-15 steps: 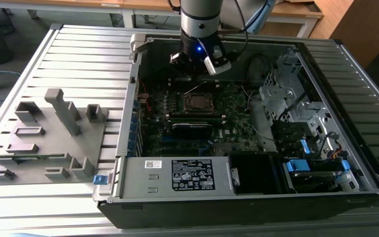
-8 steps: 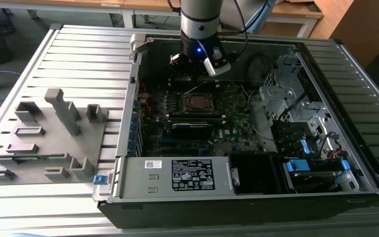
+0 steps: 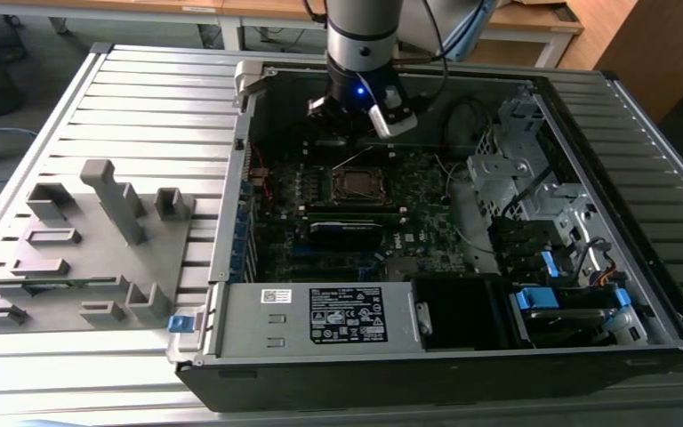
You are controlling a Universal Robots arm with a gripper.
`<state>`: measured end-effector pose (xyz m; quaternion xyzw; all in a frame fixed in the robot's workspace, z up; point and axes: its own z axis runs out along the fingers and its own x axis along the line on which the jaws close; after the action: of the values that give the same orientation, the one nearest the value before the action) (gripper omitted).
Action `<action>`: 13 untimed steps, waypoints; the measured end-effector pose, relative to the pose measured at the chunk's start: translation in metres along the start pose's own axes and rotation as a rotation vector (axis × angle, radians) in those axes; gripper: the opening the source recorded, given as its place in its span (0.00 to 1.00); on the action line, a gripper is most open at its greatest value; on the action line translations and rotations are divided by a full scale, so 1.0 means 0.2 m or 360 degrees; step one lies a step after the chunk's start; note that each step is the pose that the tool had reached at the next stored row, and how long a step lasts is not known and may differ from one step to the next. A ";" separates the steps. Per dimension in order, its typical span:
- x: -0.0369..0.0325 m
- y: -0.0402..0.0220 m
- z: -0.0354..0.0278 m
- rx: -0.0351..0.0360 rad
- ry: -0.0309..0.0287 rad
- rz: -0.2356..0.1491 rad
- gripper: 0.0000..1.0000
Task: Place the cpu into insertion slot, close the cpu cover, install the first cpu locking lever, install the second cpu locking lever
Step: 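Install the first cpu locking lever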
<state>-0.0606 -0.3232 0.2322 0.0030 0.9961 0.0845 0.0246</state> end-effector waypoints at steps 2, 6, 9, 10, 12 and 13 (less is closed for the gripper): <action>-0.004 0.000 0.004 0.0000 0.00003 0.0000 0.10; -0.011 0.003 0.011 0.0000 0.00001 0.0000 0.10; -0.014 0.007 0.017 0.0000 0.00001 0.0000 0.10; -0.015 0.009 0.019 0.0000 0.00000 0.0000 0.10; -0.016 0.013 0.023 0.0000 0.00000 0.0000 0.10; -0.016 0.014 0.026 0.0000 0.00000 0.0000 0.10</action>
<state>-0.0571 -0.3196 0.2277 0.0030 0.9961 0.0845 0.0247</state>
